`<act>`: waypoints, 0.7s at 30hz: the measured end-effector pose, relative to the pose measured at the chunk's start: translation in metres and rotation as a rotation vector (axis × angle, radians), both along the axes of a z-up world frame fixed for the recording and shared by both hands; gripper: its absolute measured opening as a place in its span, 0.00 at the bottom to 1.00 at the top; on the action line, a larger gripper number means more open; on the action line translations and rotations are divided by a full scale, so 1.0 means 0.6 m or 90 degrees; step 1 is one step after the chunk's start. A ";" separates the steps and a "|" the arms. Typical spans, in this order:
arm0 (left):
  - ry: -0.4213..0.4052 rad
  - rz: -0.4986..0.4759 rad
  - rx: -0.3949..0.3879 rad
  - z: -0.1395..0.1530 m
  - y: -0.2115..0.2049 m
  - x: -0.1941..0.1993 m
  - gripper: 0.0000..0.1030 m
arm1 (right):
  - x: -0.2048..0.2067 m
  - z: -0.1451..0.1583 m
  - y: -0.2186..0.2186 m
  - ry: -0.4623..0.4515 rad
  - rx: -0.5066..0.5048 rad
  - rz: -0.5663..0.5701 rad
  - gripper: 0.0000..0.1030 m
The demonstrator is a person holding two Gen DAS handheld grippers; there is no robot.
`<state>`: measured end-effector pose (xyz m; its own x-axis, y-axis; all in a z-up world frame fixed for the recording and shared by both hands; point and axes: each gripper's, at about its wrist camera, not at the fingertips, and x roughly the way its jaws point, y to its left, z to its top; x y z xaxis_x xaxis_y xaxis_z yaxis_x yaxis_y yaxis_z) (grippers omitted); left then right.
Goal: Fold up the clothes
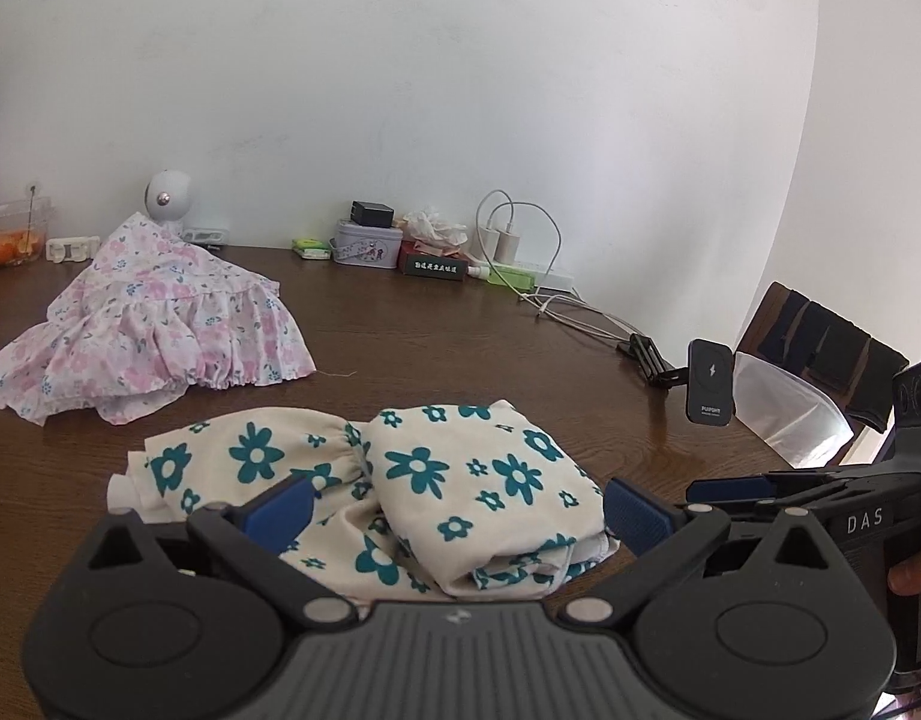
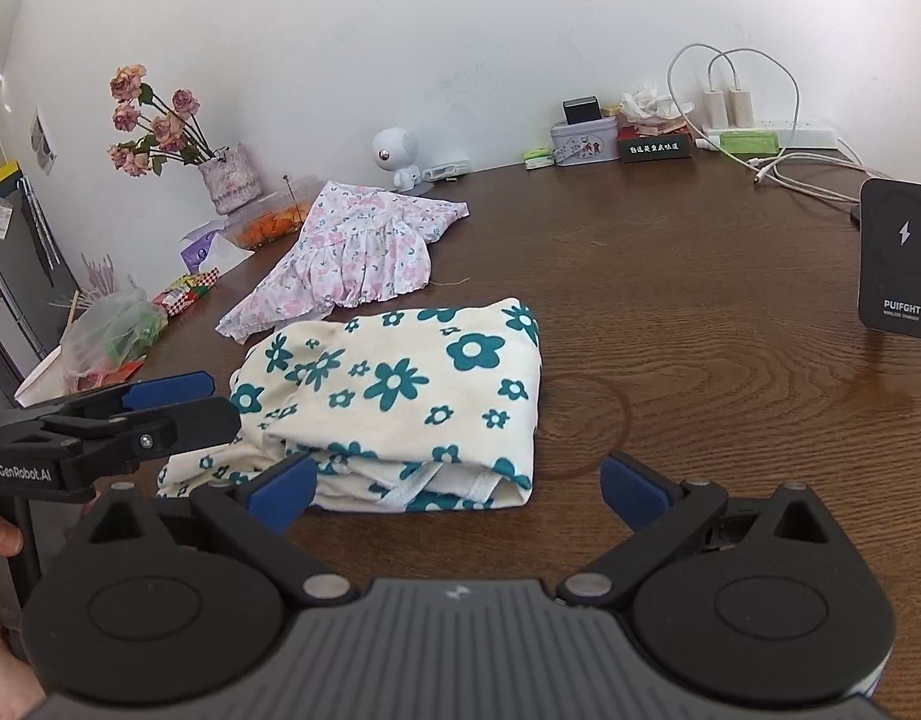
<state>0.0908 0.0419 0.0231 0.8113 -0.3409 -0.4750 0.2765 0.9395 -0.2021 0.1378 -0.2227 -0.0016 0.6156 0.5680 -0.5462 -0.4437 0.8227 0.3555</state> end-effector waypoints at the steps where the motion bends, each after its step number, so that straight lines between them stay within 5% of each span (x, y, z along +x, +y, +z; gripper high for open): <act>1: 0.000 0.004 0.005 0.002 0.003 0.012 0.98 | 0.017 -0.001 -0.001 0.007 0.011 0.004 1.00; 4: 0.005 0.018 0.021 0.007 0.007 0.044 0.94 | 0.064 -0.009 0.004 0.031 0.024 0.009 1.00; 9: 0.037 0.023 0.032 -0.003 0.002 0.081 0.72 | 0.119 -0.031 0.013 0.069 0.035 0.019 1.00; 13: 0.047 0.006 0.049 -0.017 -0.009 0.092 0.67 | 0.138 -0.041 0.018 0.088 0.045 0.023 1.00; 18: 0.053 -0.017 0.066 -0.031 -0.012 0.092 0.34 | 0.147 -0.047 0.024 0.106 0.062 0.044 0.79; 21: 0.056 -0.032 0.068 -0.040 -0.009 0.090 0.31 | 0.153 -0.056 0.029 0.123 0.072 0.051 0.74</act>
<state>0.1449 0.0363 -0.0009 0.7487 -0.3235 -0.5786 0.3090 0.9425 -0.1272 0.2299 -0.2055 -0.0352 0.4567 0.6746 -0.5799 -0.4204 0.7382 0.5276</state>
